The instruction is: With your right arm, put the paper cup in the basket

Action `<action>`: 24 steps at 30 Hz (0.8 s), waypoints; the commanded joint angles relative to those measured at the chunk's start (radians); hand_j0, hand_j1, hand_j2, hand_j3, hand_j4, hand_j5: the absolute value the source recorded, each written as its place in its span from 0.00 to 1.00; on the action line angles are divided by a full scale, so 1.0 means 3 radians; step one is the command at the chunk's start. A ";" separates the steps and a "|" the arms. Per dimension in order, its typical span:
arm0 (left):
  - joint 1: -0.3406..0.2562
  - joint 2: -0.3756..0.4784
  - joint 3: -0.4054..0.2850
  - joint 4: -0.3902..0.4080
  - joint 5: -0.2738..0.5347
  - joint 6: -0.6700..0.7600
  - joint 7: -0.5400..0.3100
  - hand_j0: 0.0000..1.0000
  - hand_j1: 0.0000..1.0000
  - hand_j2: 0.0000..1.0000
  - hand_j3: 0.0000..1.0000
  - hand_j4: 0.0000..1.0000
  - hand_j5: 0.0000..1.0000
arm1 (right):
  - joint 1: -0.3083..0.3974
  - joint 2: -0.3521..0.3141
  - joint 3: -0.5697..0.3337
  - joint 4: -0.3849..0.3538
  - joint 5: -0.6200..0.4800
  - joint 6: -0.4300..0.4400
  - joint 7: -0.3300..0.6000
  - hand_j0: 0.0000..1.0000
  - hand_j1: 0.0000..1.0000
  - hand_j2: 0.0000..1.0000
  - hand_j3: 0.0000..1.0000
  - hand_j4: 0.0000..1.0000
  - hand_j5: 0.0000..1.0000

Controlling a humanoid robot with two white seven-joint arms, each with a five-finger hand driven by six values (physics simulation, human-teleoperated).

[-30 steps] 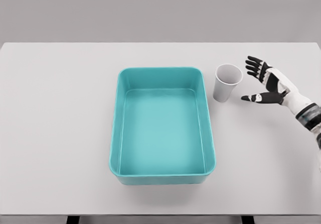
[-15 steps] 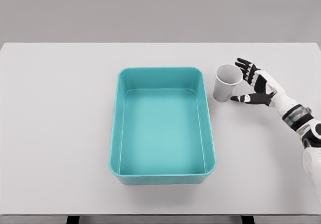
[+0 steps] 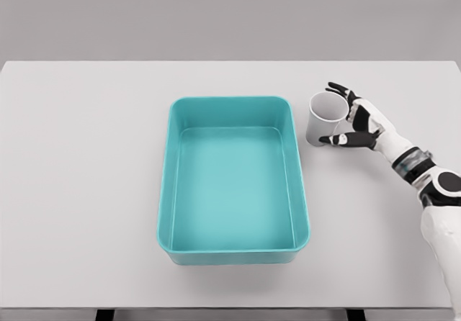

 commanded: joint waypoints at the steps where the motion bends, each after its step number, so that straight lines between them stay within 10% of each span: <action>1: 0.0000 0.0000 -0.0001 0.0001 0.0000 0.0000 -0.0001 1.00 1.00 1.00 1.00 1.00 1.00 | 0.0000 0.0021 0.0010 0.0005 -0.0013 0.0000 0.0000 1.00 1.00 1.00 1.00 1.00 1.00; 15: 0.0000 0.0000 -0.0001 0.0001 0.0000 0.0000 -0.0001 1.00 1.00 1.00 1.00 1.00 1.00 | -0.0031 0.0051 0.0010 0.0051 0.0176 -0.0005 0.0000 0.99 0.99 0.99 0.99 0.99 0.99; 24: 0.0000 0.0000 -0.0001 0.0001 0.0000 0.0000 -0.0001 1.00 1.00 1.00 1.00 1.00 1.00 | -0.0031 0.0051 0.0051 0.0020 0.0217 -0.0005 0.0000 0.66 0.66 0.66 0.66 0.66 0.66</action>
